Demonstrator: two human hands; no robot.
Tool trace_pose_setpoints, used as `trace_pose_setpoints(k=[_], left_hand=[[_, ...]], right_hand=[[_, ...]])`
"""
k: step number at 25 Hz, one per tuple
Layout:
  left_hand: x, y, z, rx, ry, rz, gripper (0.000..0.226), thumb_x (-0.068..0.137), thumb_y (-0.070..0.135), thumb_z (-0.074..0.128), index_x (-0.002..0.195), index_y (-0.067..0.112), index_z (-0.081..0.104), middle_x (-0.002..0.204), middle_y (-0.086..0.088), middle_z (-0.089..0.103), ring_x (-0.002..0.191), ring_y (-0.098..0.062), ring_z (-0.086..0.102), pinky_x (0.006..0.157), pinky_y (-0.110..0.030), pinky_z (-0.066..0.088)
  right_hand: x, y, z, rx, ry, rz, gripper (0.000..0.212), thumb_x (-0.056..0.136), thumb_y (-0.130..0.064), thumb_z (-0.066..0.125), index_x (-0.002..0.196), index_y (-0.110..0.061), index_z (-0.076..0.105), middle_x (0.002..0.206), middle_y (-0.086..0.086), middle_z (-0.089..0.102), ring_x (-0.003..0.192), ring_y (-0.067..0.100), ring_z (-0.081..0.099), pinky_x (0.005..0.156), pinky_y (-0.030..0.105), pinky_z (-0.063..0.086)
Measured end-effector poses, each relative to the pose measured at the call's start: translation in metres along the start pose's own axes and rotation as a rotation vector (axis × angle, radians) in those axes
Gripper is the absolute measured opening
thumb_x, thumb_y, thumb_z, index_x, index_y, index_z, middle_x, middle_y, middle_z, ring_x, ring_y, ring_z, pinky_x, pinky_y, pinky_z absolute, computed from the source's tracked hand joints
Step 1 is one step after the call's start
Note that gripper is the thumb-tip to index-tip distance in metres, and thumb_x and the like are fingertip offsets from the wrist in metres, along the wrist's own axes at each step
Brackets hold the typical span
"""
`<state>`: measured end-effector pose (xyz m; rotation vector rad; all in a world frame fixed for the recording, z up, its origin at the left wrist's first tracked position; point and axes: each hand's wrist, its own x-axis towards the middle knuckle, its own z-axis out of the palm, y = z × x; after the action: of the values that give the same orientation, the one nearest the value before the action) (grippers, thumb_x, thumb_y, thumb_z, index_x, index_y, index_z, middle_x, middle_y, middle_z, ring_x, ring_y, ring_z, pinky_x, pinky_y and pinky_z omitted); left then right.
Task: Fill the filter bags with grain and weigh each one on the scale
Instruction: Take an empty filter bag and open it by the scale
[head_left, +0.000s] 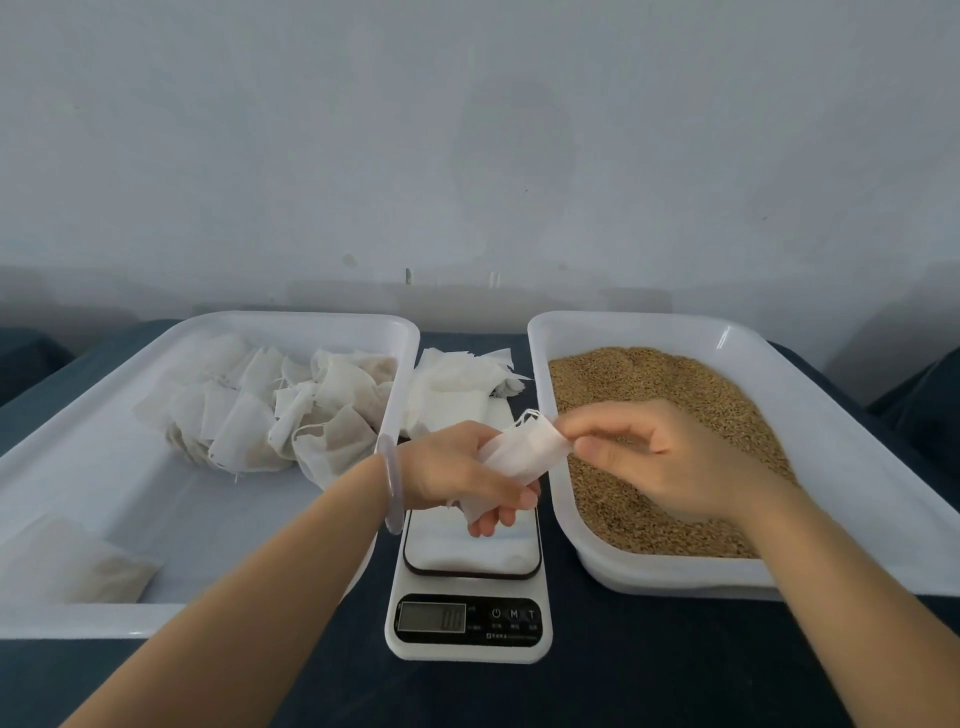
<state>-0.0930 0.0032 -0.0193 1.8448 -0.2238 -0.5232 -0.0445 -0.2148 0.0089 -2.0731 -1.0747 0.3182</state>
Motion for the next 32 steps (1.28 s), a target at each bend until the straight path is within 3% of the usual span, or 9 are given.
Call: trace_pose_setpoints(k=[3, 5, 7, 12, 17, 21, 23, 27, 32], left_hand=[[-0.001, 0.0, 0.001, 0.014, 0.052, 0.027, 0.011, 0.082, 0.01, 0.069, 0.083, 0.006, 0.059, 0.056, 0.002, 0.058, 0.044, -0.012, 0.052, 0.047, -0.022, 0.046], [-0.001, 0.0, 0.002, -0.05, 0.078, 0.041, 0.029, 0.077, 0.024, 0.068, 0.098, 0.007, 0.058, 0.06, 0.002, 0.057, 0.049, -0.012, 0.052, 0.05, -0.023, 0.046], [0.002, -0.001, 0.003, -0.152, 0.116, 0.044, 0.045, 0.076, 0.037, 0.061, 0.111, 0.008, 0.056, 0.066, -0.001, 0.056, 0.057, -0.014, 0.053, 0.057, -0.027, 0.049], [0.007, -0.005, 0.001, -0.415, 0.158, 0.006, 0.048, 0.08, 0.047, 0.049, 0.108, 0.01, 0.06, 0.071, -0.008, 0.053, 0.065, -0.02, 0.053, 0.069, -0.035, 0.053], [0.016, -0.007, 0.001, -0.434, 0.381, 0.062, 0.03, 0.099, 0.021, 0.041, 0.094, 0.003, 0.064, 0.078, -0.009, 0.071, 0.075, -0.023, 0.067, 0.074, -0.032, 0.058], [0.017, -0.008, -0.001, -0.369, 0.436, 0.121, 0.016, 0.093, 0.007, 0.052, 0.095, 0.001, 0.066, 0.088, -0.012, 0.074, 0.083, -0.025, 0.071, 0.071, -0.029, 0.058], [0.014, -0.01, -0.001, -0.337, 0.408, 0.13, 0.026, 0.076, 0.005, 0.063, 0.102, 0.003, 0.063, 0.09, -0.014, 0.073, 0.084, -0.028, 0.071, 0.071, -0.033, 0.058], [0.011, -0.011, 0.001, -0.221, 0.355, 0.118, 0.033, 0.066, 0.014, 0.057, 0.098, 0.01, 0.064, 0.084, -0.01, 0.073, 0.07, -0.024, 0.066, 0.055, -0.027, 0.05], [0.014, -0.012, 0.002, -0.242, 0.386, 0.075, 0.036, 0.064, 0.017, 0.064, 0.095, -0.001, 0.061, 0.076, -0.013, 0.069, 0.07, -0.026, 0.065, 0.066, -0.035, 0.055]], right_hand=[[-0.019, 0.044, -0.038, -0.204, 0.102, 0.258, 0.023, 0.086, -0.047, 0.053, 0.107, -0.043, 0.058, 0.119, -0.021, 0.061, 0.108, -0.006, 0.054, 0.097, 0.025, 0.044], [-0.039, 0.08, -0.061, -0.445, -0.035, 0.583, 0.028, 0.086, -0.038, 0.062, 0.113, -0.034, 0.056, 0.126, -0.011, 0.057, 0.11, 0.003, 0.052, 0.101, 0.03, 0.041], [-0.057, 0.105, -0.068, -0.457, -0.152, 0.756, 0.037, 0.077, -0.039, 0.074, 0.109, -0.033, 0.057, 0.118, -0.012, 0.059, 0.103, 0.004, 0.054, 0.095, 0.028, 0.044], [-0.061, 0.119, -0.056, -0.415, 0.027, 0.704, 0.025, 0.079, -0.027, 0.074, 0.098, -0.032, 0.06, 0.105, -0.012, 0.062, 0.093, 0.005, 0.056, 0.088, 0.026, 0.045], [-0.055, 0.104, -0.072, -0.665, 0.161, 0.57, 0.021, 0.086, -0.03, 0.062, 0.107, -0.027, 0.058, 0.108, -0.01, 0.049, 0.09, 0.008, 0.054, 0.091, 0.029, 0.045], [-0.038, 0.092, -0.067, -1.016, 0.138, 0.401, 0.019, 0.086, -0.033, 0.062, 0.103, -0.04, 0.059, 0.104, -0.022, 0.058, 0.095, 0.002, 0.049, 0.107, 0.037, 0.021], [-0.028, 0.093, -0.05, -0.973, 0.124, 0.374, 0.023, 0.087, -0.032, 0.061, 0.108, -0.041, 0.059, 0.108, -0.024, 0.058, 0.107, 0.003, 0.05, 0.112, 0.039, 0.013], [-0.031, 0.103, -0.039, -0.744, 0.146, 0.435, 0.022, 0.087, -0.035, 0.06, 0.109, -0.039, 0.06, 0.108, -0.023, 0.061, 0.11, 0.005, 0.052, 0.114, 0.04, 0.01], [-0.059, 0.11, -0.058, -0.634, 0.157, 0.52, 0.025, 0.089, -0.037, 0.059, 0.113, -0.041, 0.058, 0.108, -0.024, 0.06, 0.11, 0.007, 0.054, 0.113, 0.043, 0.02]])
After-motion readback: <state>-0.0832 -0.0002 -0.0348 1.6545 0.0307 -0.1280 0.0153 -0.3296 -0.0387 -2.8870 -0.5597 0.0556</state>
